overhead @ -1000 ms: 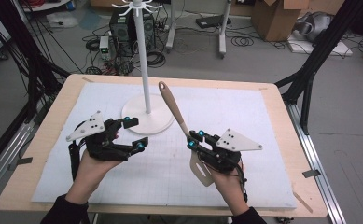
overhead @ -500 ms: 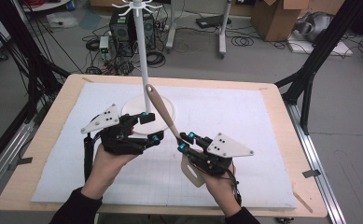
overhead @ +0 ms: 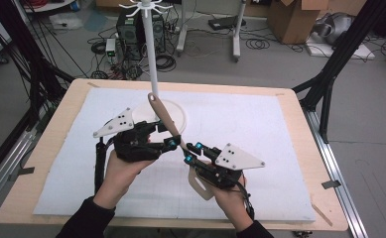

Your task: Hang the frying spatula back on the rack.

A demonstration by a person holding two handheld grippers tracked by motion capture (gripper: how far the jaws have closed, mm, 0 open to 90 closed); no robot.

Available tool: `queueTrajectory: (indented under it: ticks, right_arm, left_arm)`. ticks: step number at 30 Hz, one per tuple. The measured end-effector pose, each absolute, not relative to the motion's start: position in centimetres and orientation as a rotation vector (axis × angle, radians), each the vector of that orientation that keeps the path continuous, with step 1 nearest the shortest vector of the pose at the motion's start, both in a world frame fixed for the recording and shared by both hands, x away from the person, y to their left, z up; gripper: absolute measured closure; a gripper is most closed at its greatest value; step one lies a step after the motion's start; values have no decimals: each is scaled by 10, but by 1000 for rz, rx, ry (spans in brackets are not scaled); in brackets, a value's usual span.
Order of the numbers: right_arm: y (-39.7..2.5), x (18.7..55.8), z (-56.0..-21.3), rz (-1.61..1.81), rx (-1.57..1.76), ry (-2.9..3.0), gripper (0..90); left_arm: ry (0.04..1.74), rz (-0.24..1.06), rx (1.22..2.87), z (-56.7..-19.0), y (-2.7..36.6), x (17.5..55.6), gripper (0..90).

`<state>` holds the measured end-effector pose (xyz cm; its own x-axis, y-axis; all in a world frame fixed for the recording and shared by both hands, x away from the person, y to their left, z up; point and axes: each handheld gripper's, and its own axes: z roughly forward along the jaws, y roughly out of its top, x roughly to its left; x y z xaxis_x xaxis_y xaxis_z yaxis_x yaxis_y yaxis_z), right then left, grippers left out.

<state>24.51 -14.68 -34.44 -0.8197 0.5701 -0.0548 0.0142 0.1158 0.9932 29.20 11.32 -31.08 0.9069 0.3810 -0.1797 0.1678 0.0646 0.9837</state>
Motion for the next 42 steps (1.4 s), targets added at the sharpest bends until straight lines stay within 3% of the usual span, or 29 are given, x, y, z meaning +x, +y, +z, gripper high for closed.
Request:
queueTrajectory:
  ticks: [15, 22, 29, 42]
  right_arm:
    - [-144, 243, -346, 1734, 562, 1951, 784]
    - [-144, 244, -347, 1736, 565, 1935, 783]
    - [-143, 249, -349, 1740, 564, 1952, 768]
    - [-178, 269, -341, 1845, 567, 2135, 390]
  left_arm:
    - [449, 184, 1510, -309, 110, 292, 693]
    - [427, 130, 1507, -307, 106, 292, 750]
    - [369, 159, 1556, -301, 102, 295, 767]
    - [309, 182, 1637, -286, 114, 311, 768]
